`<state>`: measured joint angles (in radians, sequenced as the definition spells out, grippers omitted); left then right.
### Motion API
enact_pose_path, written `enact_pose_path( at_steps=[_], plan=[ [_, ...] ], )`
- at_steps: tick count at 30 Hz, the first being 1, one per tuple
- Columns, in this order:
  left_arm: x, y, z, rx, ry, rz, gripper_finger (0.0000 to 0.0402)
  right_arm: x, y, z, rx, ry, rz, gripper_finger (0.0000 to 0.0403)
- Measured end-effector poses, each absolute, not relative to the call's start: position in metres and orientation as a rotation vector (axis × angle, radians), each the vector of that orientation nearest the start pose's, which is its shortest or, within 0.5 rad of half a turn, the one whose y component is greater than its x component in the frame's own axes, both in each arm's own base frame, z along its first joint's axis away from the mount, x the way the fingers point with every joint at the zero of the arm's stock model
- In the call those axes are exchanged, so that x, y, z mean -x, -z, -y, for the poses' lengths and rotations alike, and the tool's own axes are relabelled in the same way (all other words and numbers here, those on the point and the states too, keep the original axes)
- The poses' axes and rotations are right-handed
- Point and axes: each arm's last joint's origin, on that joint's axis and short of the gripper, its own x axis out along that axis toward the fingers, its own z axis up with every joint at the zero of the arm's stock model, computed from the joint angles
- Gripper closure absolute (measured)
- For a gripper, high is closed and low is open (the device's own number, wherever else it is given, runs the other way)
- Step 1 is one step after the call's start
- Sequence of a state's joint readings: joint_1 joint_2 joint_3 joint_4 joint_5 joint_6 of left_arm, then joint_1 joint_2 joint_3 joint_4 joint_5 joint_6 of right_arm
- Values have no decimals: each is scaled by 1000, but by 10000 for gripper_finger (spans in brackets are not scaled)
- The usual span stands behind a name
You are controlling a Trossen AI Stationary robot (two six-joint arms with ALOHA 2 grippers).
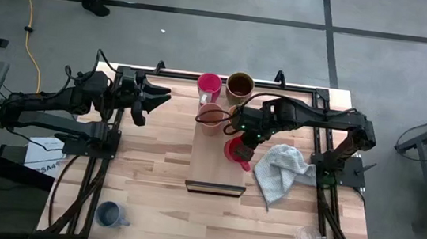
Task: Stack small to large cups/mugs on shelf
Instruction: Put the red mug on the shelf, then put the top transparent mug on the shelf
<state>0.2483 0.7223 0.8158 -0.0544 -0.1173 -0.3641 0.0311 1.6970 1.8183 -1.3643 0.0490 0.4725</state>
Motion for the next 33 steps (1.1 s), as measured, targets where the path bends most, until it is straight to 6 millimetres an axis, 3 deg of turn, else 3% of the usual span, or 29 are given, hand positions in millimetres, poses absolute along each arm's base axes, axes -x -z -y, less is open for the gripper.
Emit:
enact_pose_path(
  at_steps=[11, 33],
  plan=[
    [-151, -364, -42, 357, -354, 105, 284, -322, -364, -8, -355, 312, -1193, 314],
    [-151, -364, -42, 357, -354, 105, 284, -313, -373, -7, -317, 302, -1161, 310]
  ],
)
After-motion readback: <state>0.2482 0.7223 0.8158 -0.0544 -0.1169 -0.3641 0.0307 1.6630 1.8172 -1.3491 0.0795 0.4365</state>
